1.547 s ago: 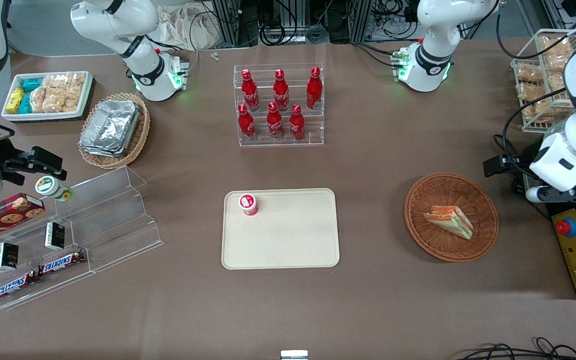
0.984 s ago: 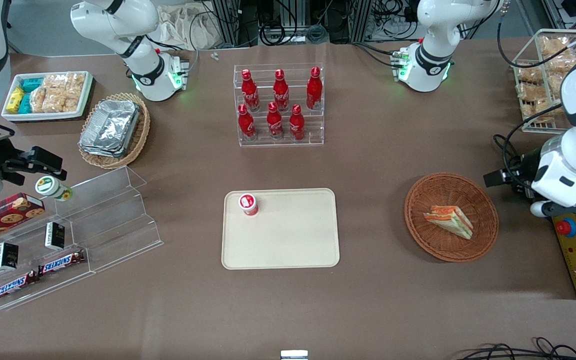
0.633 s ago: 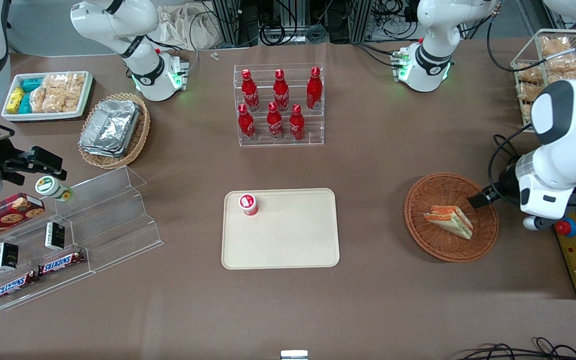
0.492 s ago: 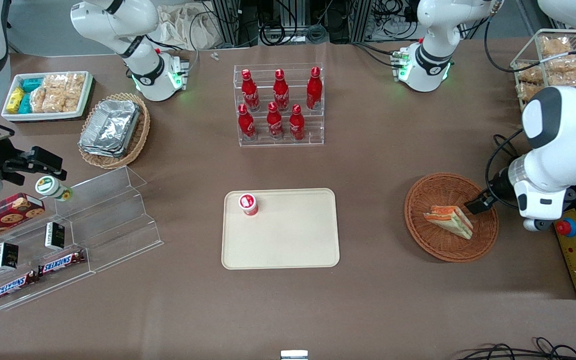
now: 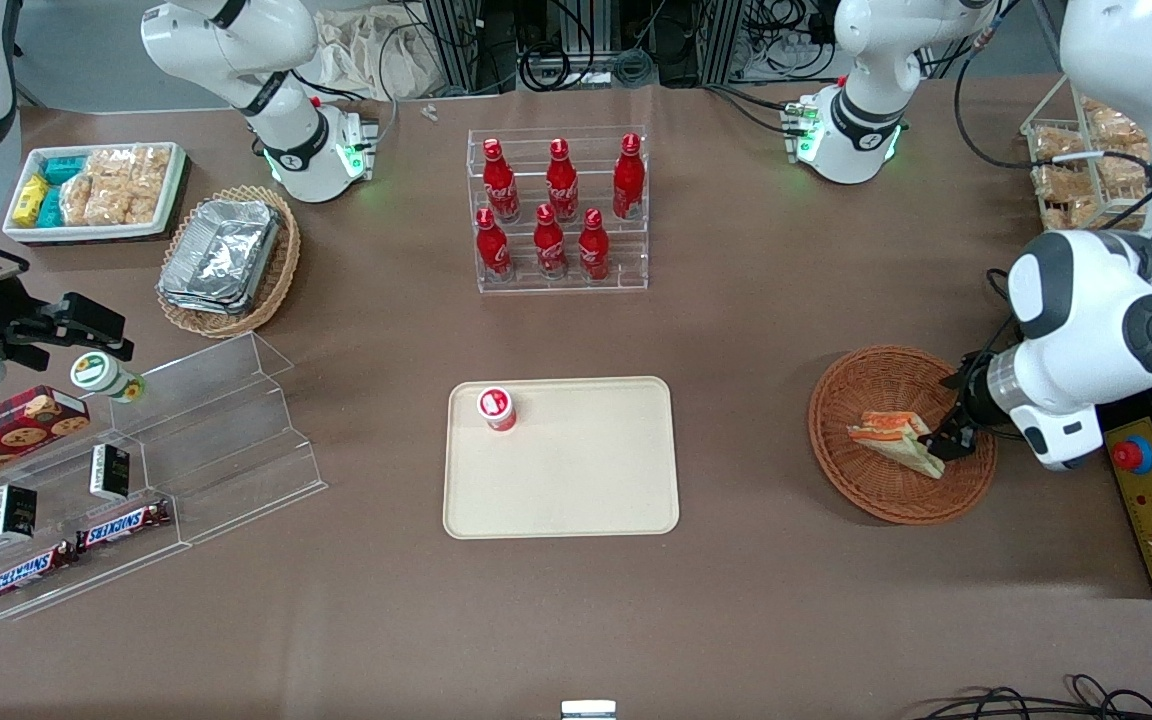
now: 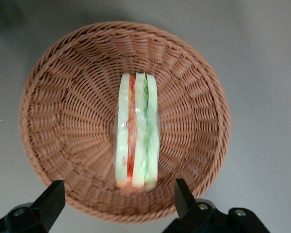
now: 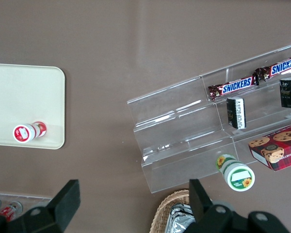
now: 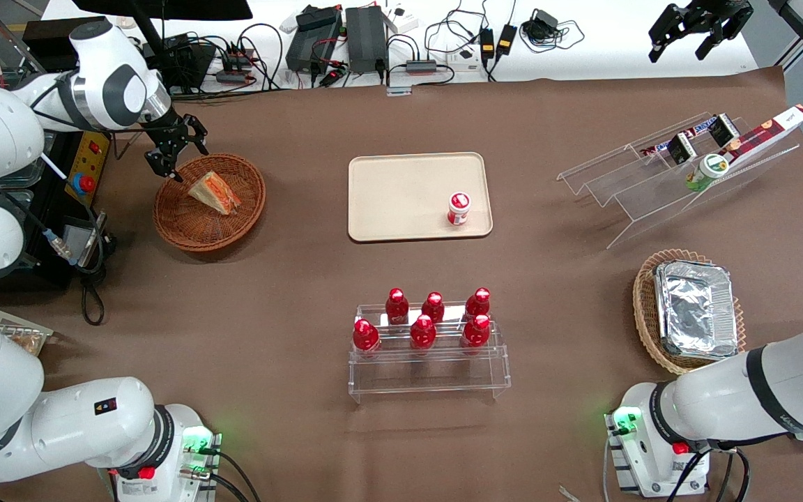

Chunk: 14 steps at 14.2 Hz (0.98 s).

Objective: Place sandwich from basket to tray
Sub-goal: 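Close the left gripper on the sandwich and lift it from the basket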

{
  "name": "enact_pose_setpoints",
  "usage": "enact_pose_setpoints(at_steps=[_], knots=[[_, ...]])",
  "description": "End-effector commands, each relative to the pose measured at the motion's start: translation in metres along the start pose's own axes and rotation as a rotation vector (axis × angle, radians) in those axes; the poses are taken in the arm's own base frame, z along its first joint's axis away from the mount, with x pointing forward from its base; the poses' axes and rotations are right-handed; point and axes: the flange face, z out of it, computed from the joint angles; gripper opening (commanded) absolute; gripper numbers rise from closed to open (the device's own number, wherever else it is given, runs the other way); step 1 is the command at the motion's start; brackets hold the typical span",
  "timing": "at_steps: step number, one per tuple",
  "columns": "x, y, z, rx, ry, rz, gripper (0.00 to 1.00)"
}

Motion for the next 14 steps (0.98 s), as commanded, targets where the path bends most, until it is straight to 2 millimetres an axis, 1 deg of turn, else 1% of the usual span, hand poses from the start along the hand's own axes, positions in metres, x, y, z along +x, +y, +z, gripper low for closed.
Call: enact_pose_setpoints(at_steps=[1, 2, 5, 11, 14], knots=[[0.004, 0.004, 0.01, -0.015, 0.0, -0.058, 1.0], [0.004, 0.005, 0.012, -0.014, -0.002, -0.058, 1.0], [0.007, 0.007, 0.031, -0.012, -0.013, -0.071, 1.0], [0.006, 0.011, 0.047, -0.024, -0.015, -0.105, 1.0], [0.006, 0.01, 0.06, -0.025, -0.02, -0.107, 1.0]])
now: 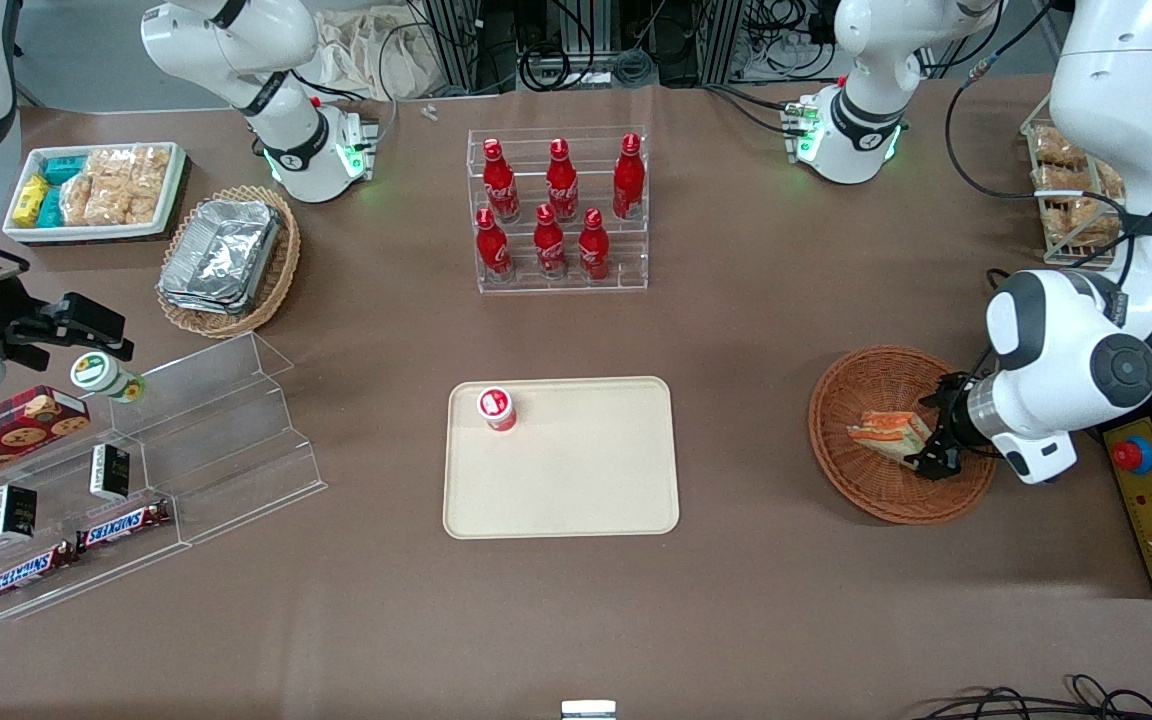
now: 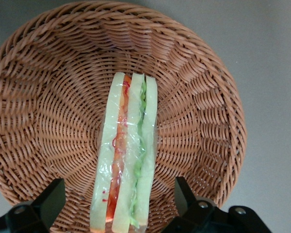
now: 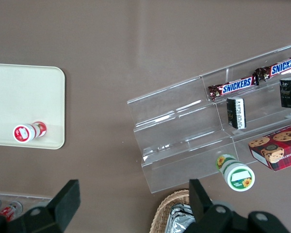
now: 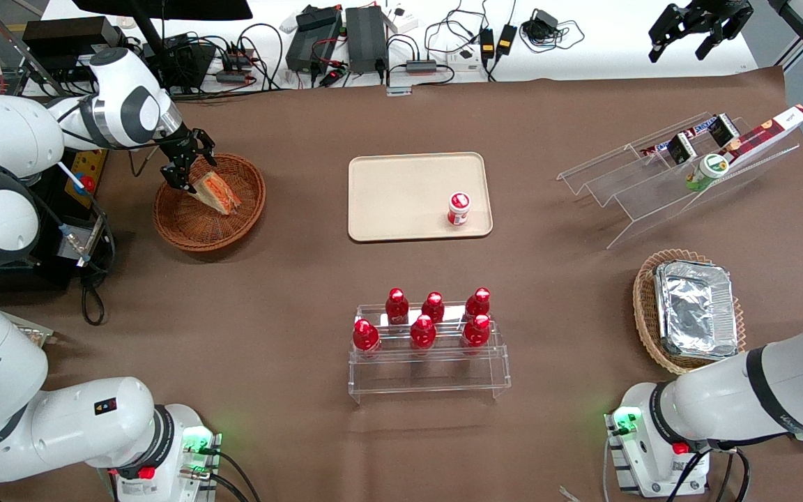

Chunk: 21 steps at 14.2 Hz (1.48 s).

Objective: Place sandwich from basket to tray
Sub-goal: 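Close the left gripper on the sandwich and lift it from the basket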

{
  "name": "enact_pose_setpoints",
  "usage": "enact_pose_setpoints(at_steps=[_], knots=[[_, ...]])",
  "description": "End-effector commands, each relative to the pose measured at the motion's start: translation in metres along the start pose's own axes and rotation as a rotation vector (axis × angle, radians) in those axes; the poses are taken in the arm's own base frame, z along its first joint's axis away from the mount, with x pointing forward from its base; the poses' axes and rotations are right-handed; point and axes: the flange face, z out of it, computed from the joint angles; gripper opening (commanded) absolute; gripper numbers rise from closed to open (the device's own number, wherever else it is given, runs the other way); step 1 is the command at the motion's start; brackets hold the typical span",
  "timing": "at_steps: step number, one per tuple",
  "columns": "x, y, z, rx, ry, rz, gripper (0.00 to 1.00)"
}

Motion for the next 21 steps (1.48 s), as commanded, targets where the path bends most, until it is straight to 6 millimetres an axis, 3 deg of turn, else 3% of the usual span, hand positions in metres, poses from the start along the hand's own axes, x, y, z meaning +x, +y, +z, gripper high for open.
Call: enact_pose_setpoints(at_steps=[1, 7, 8, 9, 10, 11, 14, 16, 19, 21], knots=[[-0.002, 0.002, 0.011, -0.019, 0.003, -0.03, 1.0], [-0.009, -0.011, 0.043, -0.043, 0.009, -0.026, 1.0], [-0.009, -0.011, 0.043, -0.047, 0.009, -0.026, 0.96], [-0.009, -0.01, 0.042, -0.048, 0.01, -0.026, 0.69], [-0.009, -0.01, 0.042, -0.048, 0.01, -0.026, 0.31], [-0.008, -0.01, 0.045, -0.046, 0.008, -0.027, 0.02], [-0.009, -0.004, 0.033, -0.06, 0.016, -0.017, 0.0], [-0.011, -0.001, 0.01, -0.048, 0.02, -0.009, 0.0], [-0.01, 0.008, -0.042, -0.003, 0.018, 0.006, 0.0], [-0.01, 0.016, -0.089, 0.033, 0.007, 0.029, 0.0]])
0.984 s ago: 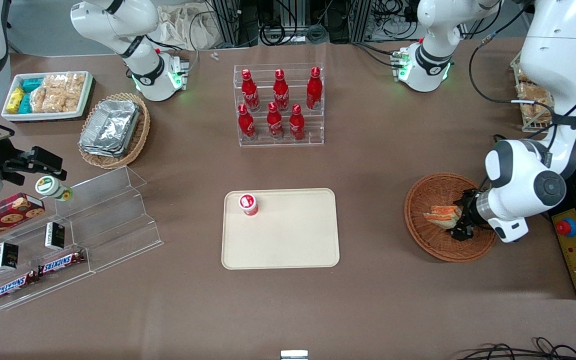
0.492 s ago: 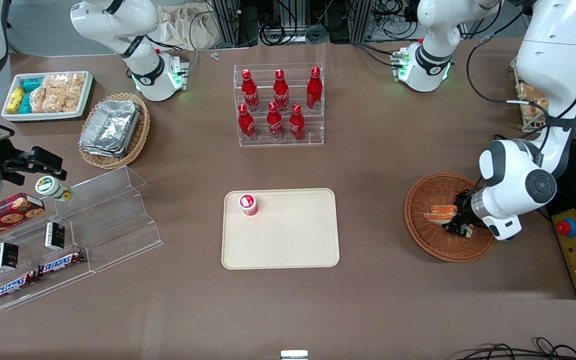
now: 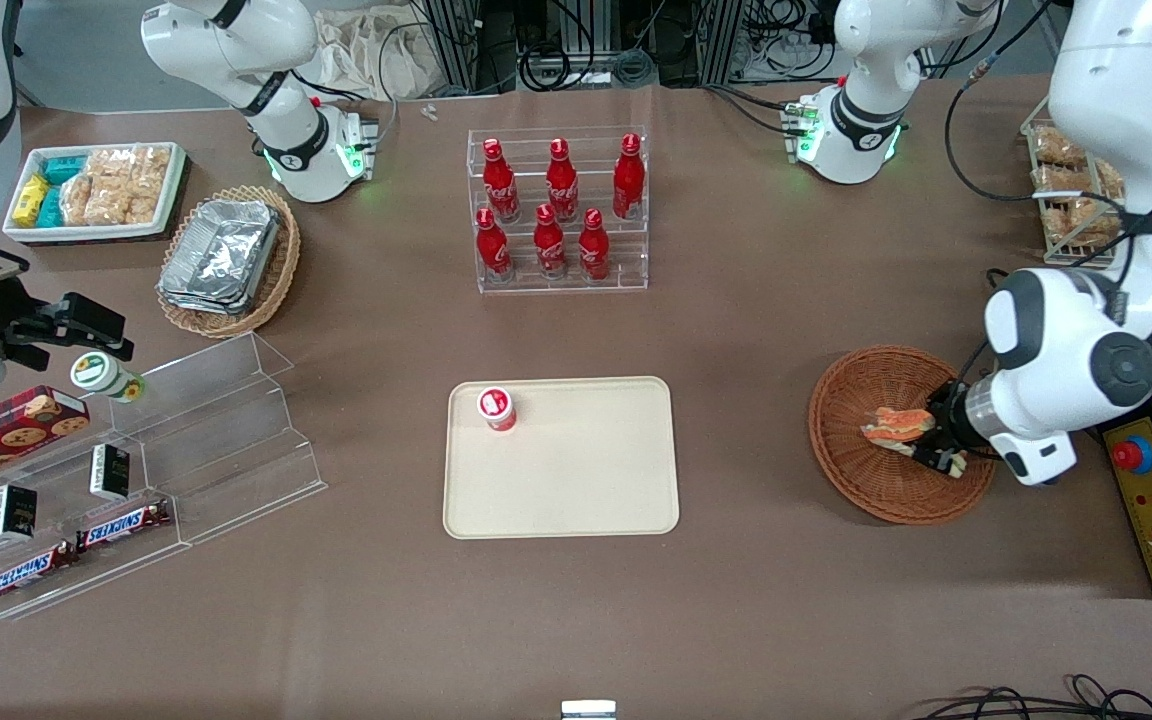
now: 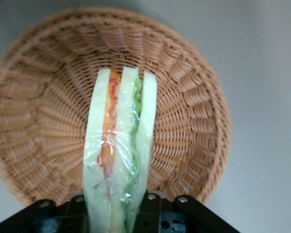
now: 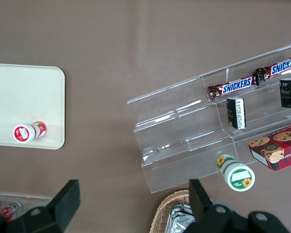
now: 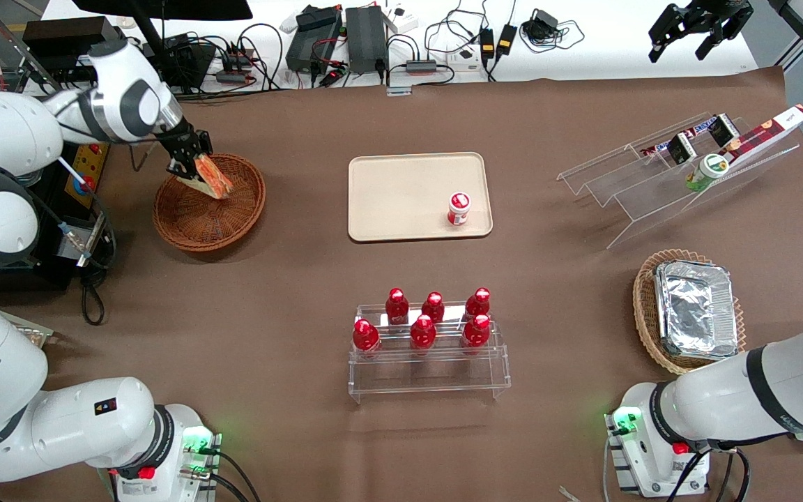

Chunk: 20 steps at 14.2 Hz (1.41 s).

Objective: Place sandwich from basket to tray
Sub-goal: 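Carry the sandwich with the left gripper over to the white tray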

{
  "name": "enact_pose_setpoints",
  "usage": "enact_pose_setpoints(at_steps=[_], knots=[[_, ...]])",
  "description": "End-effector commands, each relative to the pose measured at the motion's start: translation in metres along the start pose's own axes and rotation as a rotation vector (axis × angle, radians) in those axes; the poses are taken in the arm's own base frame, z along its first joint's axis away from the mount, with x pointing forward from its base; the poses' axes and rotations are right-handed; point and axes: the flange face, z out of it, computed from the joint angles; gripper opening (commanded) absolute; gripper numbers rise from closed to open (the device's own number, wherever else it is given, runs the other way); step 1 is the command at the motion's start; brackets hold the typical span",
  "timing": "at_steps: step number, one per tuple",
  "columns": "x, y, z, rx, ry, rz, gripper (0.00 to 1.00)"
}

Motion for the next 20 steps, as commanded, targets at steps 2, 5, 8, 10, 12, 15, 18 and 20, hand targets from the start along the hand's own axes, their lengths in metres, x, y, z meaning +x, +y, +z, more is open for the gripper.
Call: enact_pose_setpoints(at_steps=[2, 5, 8, 10, 12, 15, 18, 20], knots=[[-0.017, 0.017, -0.107, 0.054, -0.018, 0.108, 0.0], [-0.043, 0.02, -0.185, 0.079, -0.069, 0.331, 0.0], [-0.106, 0.031, -0.215, 0.059, -0.095, 0.54, 0.0], [-0.155, 0.041, -0.218, 0.034, -0.113, 0.64, 0.0], [-0.204, 0.051, -0.213, 0.002, -0.125, 0.731, 0.0], [-0.281, 0.073, -0.189, -0.063, -0.125, 0.833, 0.0], [-0.347, 0.089, -0.139, -0.056, -0.116, 0.922, 0.0], [-0.38, 0.098, -0.091, -0.018, -0.109, 0.961, 0.0]])
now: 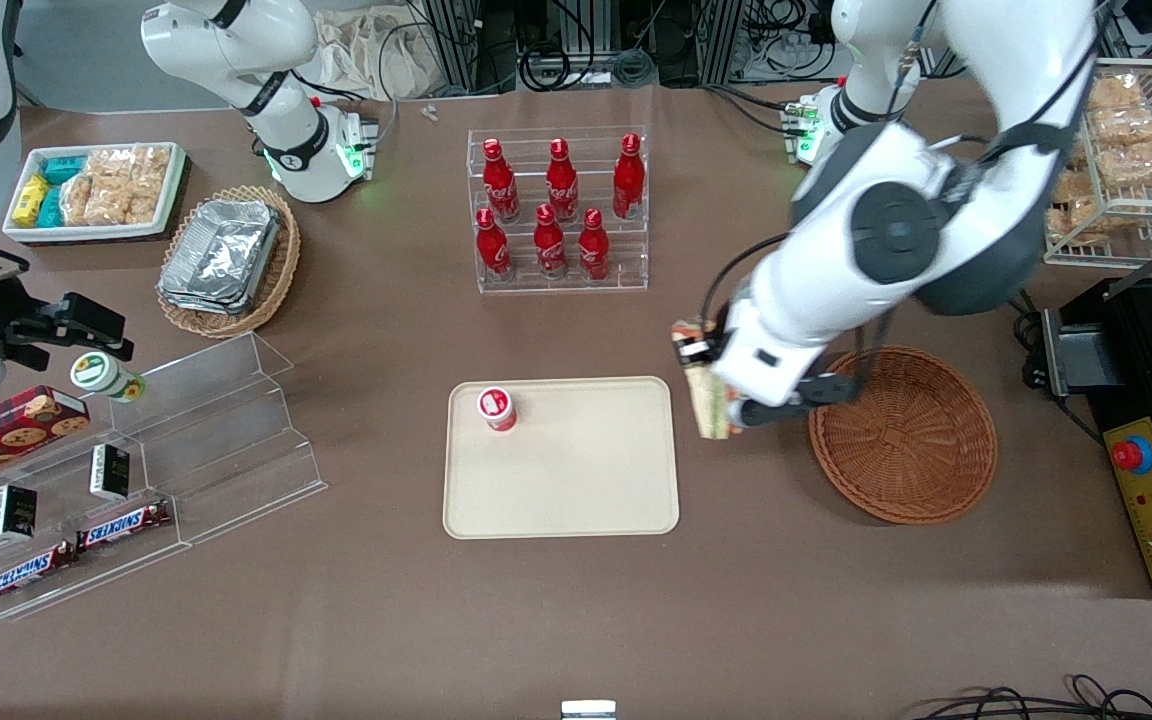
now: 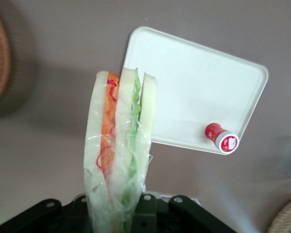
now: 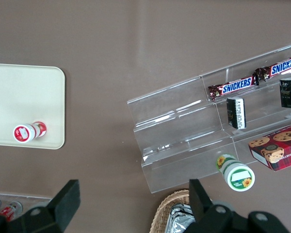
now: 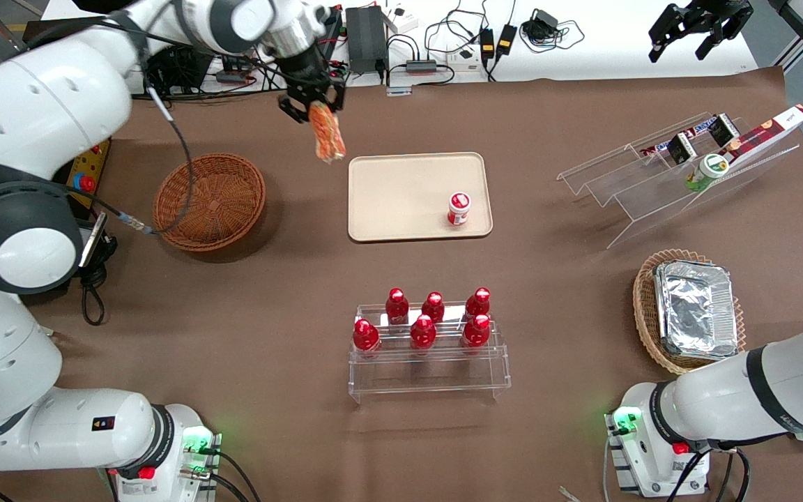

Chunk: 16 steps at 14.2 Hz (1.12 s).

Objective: Place sandwich from basket to tray
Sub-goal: 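Carry the sandwich with the left gripper over to the white tray, then lower the sandwich onto the tray and open the left gripper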

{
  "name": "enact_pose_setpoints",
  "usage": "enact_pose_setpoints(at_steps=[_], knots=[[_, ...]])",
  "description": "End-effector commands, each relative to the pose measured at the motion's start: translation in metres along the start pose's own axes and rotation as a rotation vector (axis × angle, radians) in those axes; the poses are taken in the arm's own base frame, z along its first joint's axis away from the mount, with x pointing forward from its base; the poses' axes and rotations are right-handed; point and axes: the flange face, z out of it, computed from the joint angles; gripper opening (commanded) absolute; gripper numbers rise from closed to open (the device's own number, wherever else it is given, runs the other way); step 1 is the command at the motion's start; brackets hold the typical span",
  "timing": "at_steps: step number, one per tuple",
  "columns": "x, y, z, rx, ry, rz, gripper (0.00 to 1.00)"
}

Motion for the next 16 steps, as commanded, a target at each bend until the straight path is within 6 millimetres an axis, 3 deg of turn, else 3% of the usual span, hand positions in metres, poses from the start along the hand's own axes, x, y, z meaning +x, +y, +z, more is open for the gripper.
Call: enact_pose_setpoints(at_steps=[1, 4, 7, 11, 16], knots=[[-0.003, 0.035, 0.061, 0.027, 0.006, 0.045, 0.0], [-0.002, 0.048, 0.124, 0.07, -0.002, 0.085, 0.0], [-0.012, 0.043, 0.182, 0.193, 0.018, 0.177, 0.0], [-0.001, 0.033, 0.225, 0.233, -0.024, 0.271, 0.0], [0.019, 0.02, 0.262, 0.235, -0.016, 0.262, 0.0]])
